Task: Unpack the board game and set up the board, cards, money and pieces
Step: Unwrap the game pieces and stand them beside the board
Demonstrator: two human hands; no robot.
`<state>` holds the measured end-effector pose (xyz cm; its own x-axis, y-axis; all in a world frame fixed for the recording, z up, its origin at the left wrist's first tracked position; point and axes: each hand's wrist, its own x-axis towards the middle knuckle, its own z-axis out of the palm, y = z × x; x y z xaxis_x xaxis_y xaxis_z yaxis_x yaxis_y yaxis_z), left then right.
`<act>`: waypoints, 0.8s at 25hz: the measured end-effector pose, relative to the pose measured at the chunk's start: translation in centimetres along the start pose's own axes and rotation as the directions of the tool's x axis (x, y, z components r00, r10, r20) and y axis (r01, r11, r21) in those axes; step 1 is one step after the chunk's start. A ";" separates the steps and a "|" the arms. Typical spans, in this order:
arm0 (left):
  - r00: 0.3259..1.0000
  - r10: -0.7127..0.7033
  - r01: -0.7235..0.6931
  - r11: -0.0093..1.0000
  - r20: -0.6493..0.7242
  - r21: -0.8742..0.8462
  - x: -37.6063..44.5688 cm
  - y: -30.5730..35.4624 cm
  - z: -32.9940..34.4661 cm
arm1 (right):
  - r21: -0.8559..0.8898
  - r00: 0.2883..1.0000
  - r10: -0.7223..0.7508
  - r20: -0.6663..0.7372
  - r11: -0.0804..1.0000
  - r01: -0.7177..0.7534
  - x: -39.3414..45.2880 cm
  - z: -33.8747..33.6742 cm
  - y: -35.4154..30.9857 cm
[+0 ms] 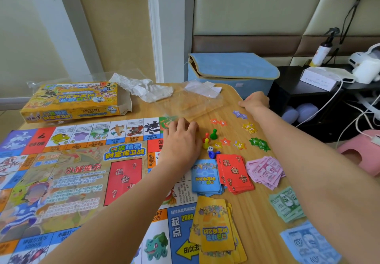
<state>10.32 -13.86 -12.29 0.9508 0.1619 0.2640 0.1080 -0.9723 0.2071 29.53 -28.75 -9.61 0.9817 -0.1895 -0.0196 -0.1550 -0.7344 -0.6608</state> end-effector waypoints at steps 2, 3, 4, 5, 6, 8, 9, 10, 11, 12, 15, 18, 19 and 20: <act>1.000 -0.005 0.005 1.000 -0.003 -0.002 0.0 0.0 0.0 | 0.052 0.998 0.055 -0.043 0.997 -0.052 0.2 0.5 -0.2; 1.000 -0.006 0.006 1.000 -0.001 -0.002 0.1 -0.1 0.0 | 0.072 0.995 0.071 -0.071 0.995 -0.066 0.1 0.6 -0.2; 1.000 -0.006 0.006 1.000 0.000 0.000 0.1 -0.1 0.0 | 0.077 0.993 0.076 -0.095 0.995 -0.069 0.2 0.7 -0.1; 1.000 -0.006 0.006 1.000 0.003 0.001 0.1 -0.1 0.0 | 0.065 0.992 0.067 -0.106 0.996 -0.060 0.3 0.8 0.0; 1.000 -0.006 0.006 1.000 0.003 0.001 0.1 -0.1 0.0 | 0.049 0.992 0.049 -0.112 0.998 -0.044 0.4 0.8 0.0; 1.000 -0.007 0.007 1.000 0.000 -0.002 0.0 -0.1 0.1 | -0.020 0.995 -0.037 -0.098 0.999 0.035 0.4 1.0 -0.1; 1.000 -0.005 0.005 1.000 -0.002 -0.002 0.0 -0.2 0.1 | -0.078 0.992 -0.094 -0.086 0.993 0.087 0.4 1.0 -0.1; 1.000 -0.003 0.003 1.000 -0.002 -0.004 0.0 -0.2 0.0 | -0.142 0.987 -0.147 -0.062 0.980 0.137 0.5 0.9 0.0; 1.000 -0.002 0.002 1.000 -0.002 -0.006 0.0 -0.1 0.0 | -0.191 0.981 -0.190 -0.030 0.965 0.181 0.5 0.7 0.0; 1.000 0.000 0.000 1.000 -0.002 -0.007 0.0 -0.1 0.0 | -0.224 0.973 -0.230 0.006 0.948 0.225 0.6 0.5 0.2; 1.000 -0.001 0.001 1.000 -0.005 -0.008 0.1 -0.1 0.1 | -0.189 0.942 -0.318 0.109 0.923 0.334 0.7 -0.3 0.9; 1.000 -0.002 0.002 1.000 -0.008 -0.010 0.0 -0.1 0.1 | -0.087 0.919 -0.359 0.163 0.923 0.376 0.4 -0.7 1.5; 1.000 -0.003 0.003 1.000 -0.007 -0.005 0.0 -0.1 0.1 | -0.078 0.909 -0.374 0.184 0.916 0.392 0.2 -0.7 1.5; 1.000 -0.004 0.004 1.000 -0.007 -0.003 0.0 -0.1 0.1 | -0.070 0.901 -0.385 0.200 0.911 0.405 0.0 -0.6 1.4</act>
<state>10.33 -13.79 -12.41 0.9484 0.1671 0.2694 0.1112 -0.9712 0.2109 29.29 -30.17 -10.05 0.9662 0.2427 0.0868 0.2490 -0.7917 -0.5579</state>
